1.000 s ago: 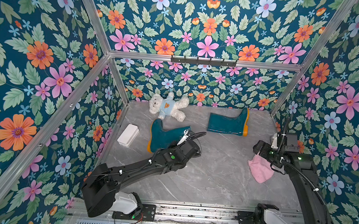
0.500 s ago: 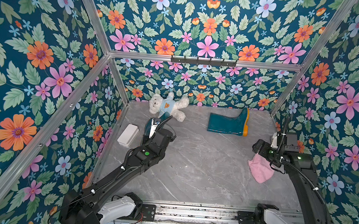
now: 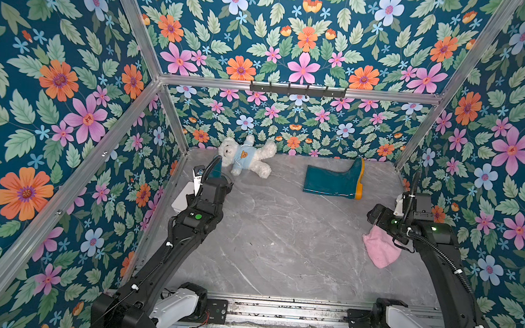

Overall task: Wipe the rubber boots with a cloth
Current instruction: Adjust the rubber boot at the center of the board, then move the rubber boot to the center of the board.

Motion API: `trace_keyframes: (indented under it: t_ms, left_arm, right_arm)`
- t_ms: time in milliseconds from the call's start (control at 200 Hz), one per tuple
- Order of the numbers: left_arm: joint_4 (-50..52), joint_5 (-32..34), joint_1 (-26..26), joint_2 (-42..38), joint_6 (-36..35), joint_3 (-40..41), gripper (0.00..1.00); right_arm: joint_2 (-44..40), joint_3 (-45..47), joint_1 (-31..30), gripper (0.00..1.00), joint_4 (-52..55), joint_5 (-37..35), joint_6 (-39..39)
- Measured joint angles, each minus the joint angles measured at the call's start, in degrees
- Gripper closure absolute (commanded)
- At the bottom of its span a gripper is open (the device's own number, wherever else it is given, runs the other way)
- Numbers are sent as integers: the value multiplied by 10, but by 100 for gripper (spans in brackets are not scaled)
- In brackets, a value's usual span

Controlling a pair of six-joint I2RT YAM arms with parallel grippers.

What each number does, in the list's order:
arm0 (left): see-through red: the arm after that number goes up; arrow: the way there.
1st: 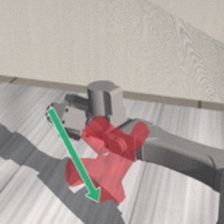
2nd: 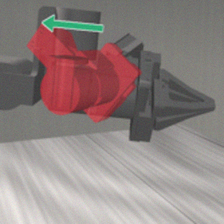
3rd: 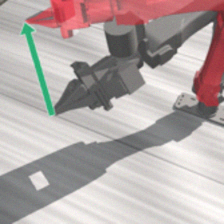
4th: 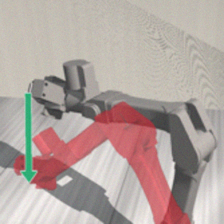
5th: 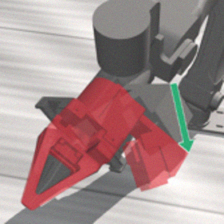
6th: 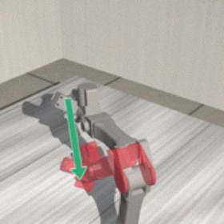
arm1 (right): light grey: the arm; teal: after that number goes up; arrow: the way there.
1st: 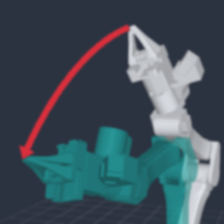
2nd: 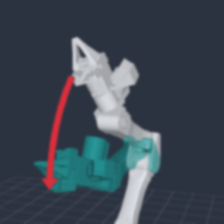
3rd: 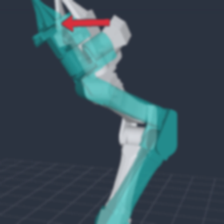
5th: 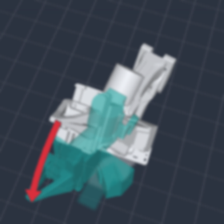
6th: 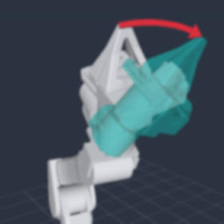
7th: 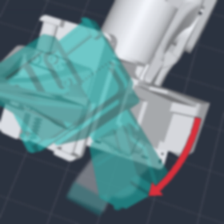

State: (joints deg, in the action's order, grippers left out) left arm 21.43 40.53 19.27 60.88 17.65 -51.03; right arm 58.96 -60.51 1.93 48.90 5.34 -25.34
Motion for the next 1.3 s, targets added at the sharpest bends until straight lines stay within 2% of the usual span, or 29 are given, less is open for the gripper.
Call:
trace_keyframes:
  t_ms: [165,250,330,670,810,985,1300]
  left_arm:
    - [6,-11,-16,-1,13,2,51]
    - [14,-14,-25,-3,21,2,41]
    - [21,-17,-30,-10,30,1,36]
    - [41,-35,-30,-44,33,-45,33]
    - [45,-49,-30,-57,32,-74,28]
    - [50,-64,-26,-61,26,-121,28]
    - [26,-91,16,-53,-28,-147,28]
  right_arm:
    - [3,2,0,1,-8,2,0]
    - [4,3,0,1,-11,2,0]
    - [6,5,0,1,-13,3,-1]
    - [9,10,0,1,-19,5,-6]
    - [11,10,0,1,-20,5,-6]
    - [17,11,0,1,-22,5,-7]
    - [27,12,0,1,-26,4,-11]
